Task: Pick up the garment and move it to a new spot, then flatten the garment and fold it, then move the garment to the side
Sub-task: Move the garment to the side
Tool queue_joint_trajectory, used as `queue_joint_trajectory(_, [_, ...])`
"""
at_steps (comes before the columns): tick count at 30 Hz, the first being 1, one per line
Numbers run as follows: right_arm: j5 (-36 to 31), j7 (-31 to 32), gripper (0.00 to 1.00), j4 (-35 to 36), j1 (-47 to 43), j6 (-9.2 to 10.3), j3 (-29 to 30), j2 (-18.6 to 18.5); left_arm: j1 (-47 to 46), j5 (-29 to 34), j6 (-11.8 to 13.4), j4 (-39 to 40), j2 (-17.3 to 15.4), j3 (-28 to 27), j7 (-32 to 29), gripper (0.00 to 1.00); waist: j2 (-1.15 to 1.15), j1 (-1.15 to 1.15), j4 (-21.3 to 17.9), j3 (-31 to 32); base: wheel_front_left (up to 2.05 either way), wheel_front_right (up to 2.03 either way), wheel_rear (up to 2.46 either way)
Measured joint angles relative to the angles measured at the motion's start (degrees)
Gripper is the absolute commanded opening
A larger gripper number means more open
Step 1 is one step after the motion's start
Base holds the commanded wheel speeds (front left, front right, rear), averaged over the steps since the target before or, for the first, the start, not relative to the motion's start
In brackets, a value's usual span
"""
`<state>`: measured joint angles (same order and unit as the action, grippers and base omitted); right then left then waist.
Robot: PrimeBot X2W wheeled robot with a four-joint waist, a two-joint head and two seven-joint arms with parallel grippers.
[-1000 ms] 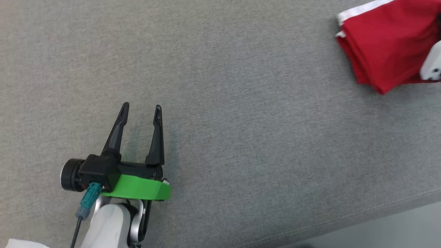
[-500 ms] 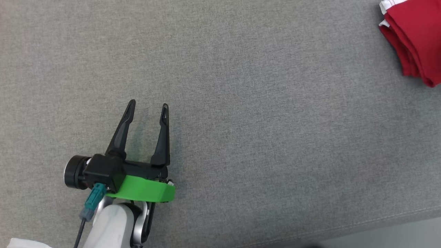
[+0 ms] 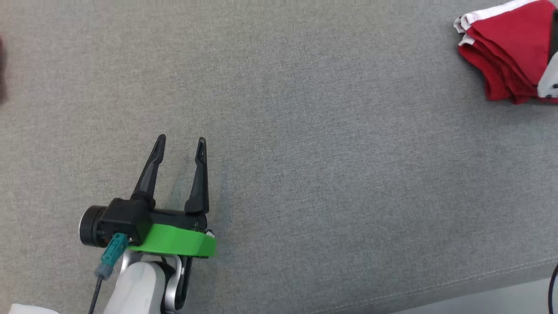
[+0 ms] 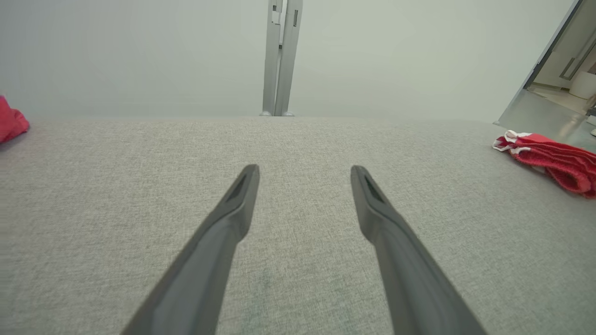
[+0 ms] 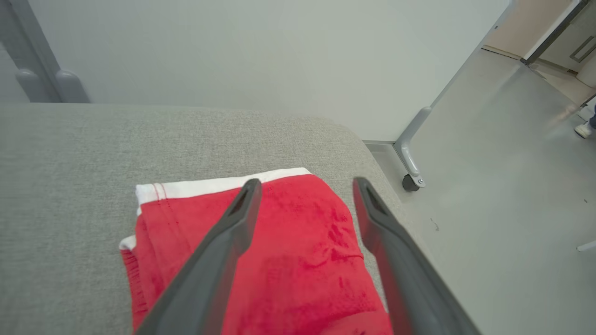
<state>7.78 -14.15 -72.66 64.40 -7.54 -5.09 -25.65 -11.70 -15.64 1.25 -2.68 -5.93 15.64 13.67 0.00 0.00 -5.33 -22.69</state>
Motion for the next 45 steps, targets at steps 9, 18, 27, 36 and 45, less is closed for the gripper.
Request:
queue_joint_trajectory(9, [-0.29, -0.86, 1.00, 7.90, -5.67, 0.00, -0.66, 8.86, 0.00, -3.02, 1.43, -6.03, -0.02, -4.50, 0.78, 1.00, 0.00, 0.00, -0.29, 6.46, 0.00, 0.00, 0.00])
queue_joint_trajectory(18, [0.88, -0.91, 1.00, 21.57, -19.28, 0.00, -1.72, 16.18, 3.46, -4.82, 2.58, -10.69, 0.54, -8.43, 1.30, 1.00, 0.00, 0.00, 0.24, 13.14, 0.00, 0.00, 0.00])
queue_joint_trajectory(27, [-0.47, -0.91, 1.00, 37.75, -36.67, 0.00, 2.74, 20.20, 8.09, -3.25, 2.07, -11.07, 1.57, -9.45, 1.36, 1.00, 0.00, 0.00, 2.92, 17.76, 0.00, 0.00, 0.00])
queue_joint_trajectory(36, [-1.96, -0.91, 1.00, 51.64, -51.76, 0.00, 4.44, 22.71, 13.12, -3.52, 1.79, -9.61, 2.64, -9.91, 1.36, 1.00, 0.00, -0.01, 4.51, 20.61, 0.00, 0.00, 0.00])
queue_joint_trajectory(45, [3.07, -0.91, 1.00, 56.16, -58.23, 0.01, 0.62, 22.79, 15.78, -3.97, 2.13, -8.21, 2.94, -10.31, 1.36, 1.00, 0.00, -0.01, 3.28, 22.11, 0.00, 0.00, 0.00])
